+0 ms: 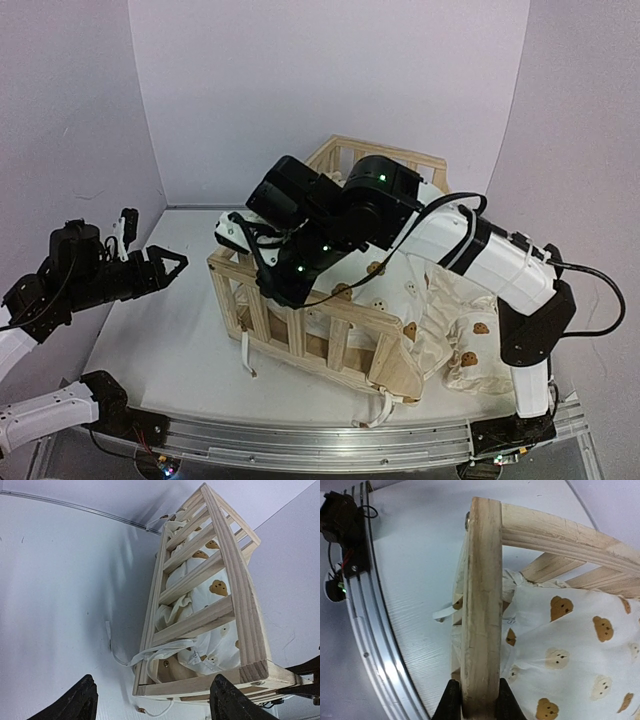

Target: Set up the pet bed

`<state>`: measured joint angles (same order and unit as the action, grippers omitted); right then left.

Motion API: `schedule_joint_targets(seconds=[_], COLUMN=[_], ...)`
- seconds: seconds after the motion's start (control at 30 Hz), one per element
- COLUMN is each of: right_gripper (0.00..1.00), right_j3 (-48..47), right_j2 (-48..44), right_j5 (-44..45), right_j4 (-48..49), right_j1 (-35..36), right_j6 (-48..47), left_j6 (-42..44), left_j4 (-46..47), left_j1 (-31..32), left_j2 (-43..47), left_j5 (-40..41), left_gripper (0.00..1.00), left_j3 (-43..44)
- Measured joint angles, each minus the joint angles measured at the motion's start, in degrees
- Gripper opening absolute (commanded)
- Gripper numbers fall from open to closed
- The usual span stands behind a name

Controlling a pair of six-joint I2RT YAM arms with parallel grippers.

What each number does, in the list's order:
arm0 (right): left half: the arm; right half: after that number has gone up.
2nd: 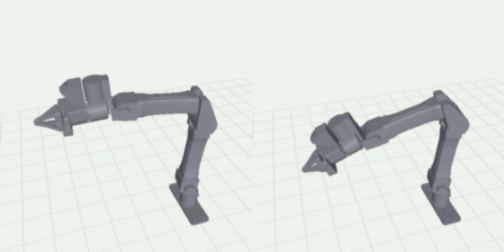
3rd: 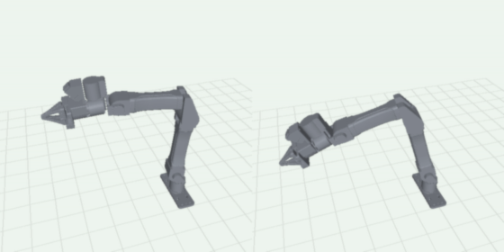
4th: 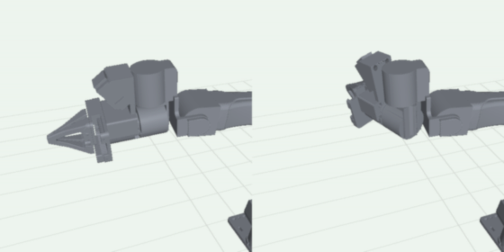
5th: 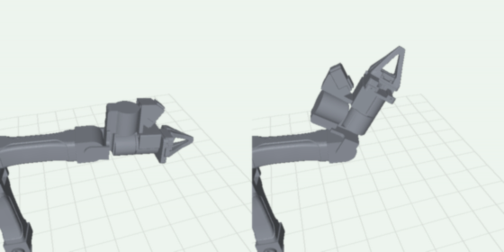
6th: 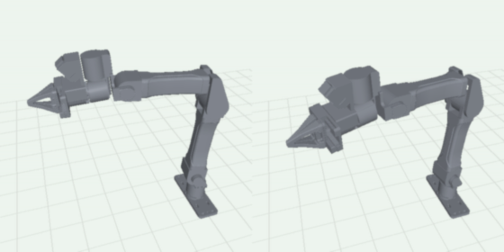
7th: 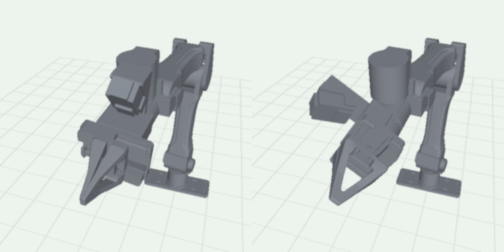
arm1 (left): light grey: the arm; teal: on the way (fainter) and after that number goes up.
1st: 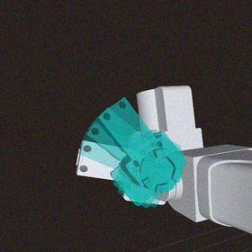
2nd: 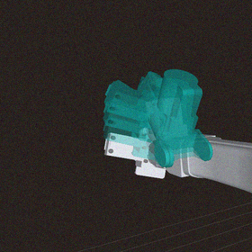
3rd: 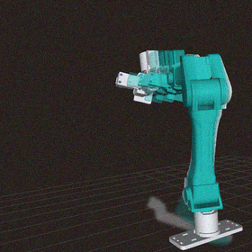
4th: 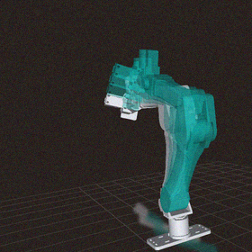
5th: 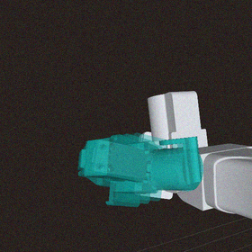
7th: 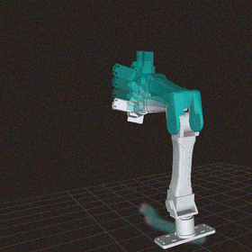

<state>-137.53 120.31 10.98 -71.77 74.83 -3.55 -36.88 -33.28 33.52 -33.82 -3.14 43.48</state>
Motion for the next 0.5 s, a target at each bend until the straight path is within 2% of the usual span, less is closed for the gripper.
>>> schedule_joint_targets(seconds=[0.07,0.2,0.4,0.5], right_gripper=[0.0,0.0,0.0,0.0], right_j3=[0.46,6.16,21.46,24.04], right_j2=[-0.5,-3.82,-15.02,-17.81], right_j5=[-4.24,-7.06,-13.81,-17.53], right_j4=[0.13,3.08,5.73,3.3], right_j1=[-1.25,-1.66,-2.38,-3.23], right_j6=[0.92,-1.51,-12.07,-17.81], left_j6=[0.57,1.18,0.9,0.15], left_j4=[-0.9,-1.31,-0.98,1.36], left_j1=[0.0,0.0,0.0,0.0], left_j2=[0.0,0.44,0.26,-0.24], left_j5=[1.49,4.5,5.75,4.63], left_gripper=[0.78,0.79,0.79,0.79], left_j3=[0.31,1.11,1.38,-0.72])
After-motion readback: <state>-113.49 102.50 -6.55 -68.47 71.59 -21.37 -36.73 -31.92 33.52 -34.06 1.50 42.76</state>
